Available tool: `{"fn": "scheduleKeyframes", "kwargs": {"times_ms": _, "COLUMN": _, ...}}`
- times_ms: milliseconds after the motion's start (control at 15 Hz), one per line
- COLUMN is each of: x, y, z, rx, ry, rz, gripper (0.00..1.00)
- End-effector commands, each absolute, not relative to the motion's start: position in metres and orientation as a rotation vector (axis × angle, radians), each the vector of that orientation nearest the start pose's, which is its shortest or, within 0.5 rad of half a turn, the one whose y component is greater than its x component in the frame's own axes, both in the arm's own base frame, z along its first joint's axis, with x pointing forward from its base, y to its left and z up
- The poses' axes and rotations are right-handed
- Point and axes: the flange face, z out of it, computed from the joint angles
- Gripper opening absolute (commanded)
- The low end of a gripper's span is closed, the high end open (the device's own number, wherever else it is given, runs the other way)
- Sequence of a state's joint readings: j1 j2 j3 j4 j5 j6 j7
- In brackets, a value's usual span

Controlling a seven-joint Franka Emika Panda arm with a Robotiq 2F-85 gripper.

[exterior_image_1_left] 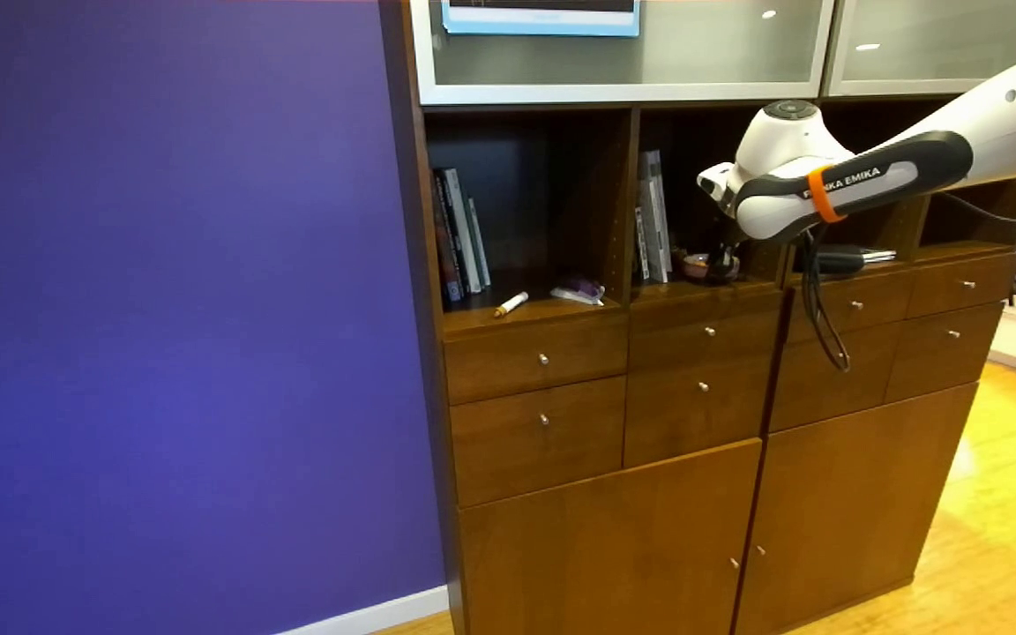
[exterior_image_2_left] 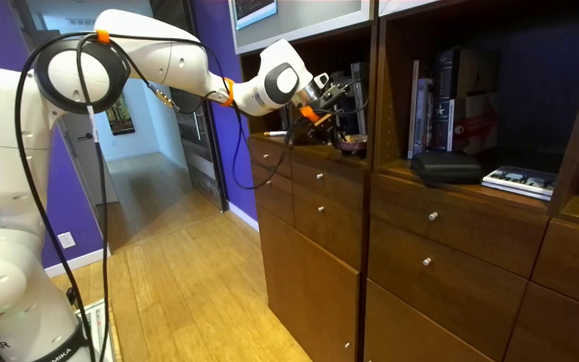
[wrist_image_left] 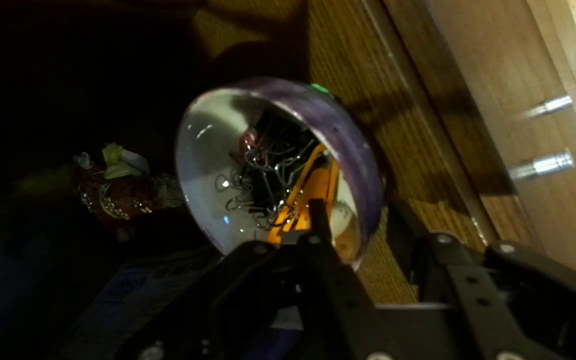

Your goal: Move the plate from the left shelf to the right shelf

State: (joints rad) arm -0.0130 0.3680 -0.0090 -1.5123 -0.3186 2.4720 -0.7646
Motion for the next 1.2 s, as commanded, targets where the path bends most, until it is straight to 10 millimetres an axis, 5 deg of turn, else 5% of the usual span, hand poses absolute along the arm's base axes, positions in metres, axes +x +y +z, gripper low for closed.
{"fn": "scheduleKeyframes", "kwargs": {"times_ms": 0, "x": 0.721, "y": -0.016, "z": 0.529, "rx": -3.146, "ry": -1.62, "rz": -0.841, "gripper": 0.56}}
{"fn": "scheduleKeyframes", "kwargs": {"times_ms": 400, "x": 0.712, "y": -0.012, "z": 0.54, "rx": -3.133, "ry": -1.586, "rz": -0.805, "gripper": 0.98}}
{"fn": "scheduleKeyframes", "kwargs": {"times_ms": 800, "x": 0.68, "y": -0.012, "z": 0.554, "rx": -3.144, "ry": -1.358, "rz": -0.922, "gripper": 1.0}}
{"fn": "scheduleKeyframes", "kwargs": {"times_ms": 1133, "x": 0.634, "y": -0.01, "z": 0.562, "rx": -3.194, "ry": -1.145, "rz": -0.997, "gripper": 1.0}}
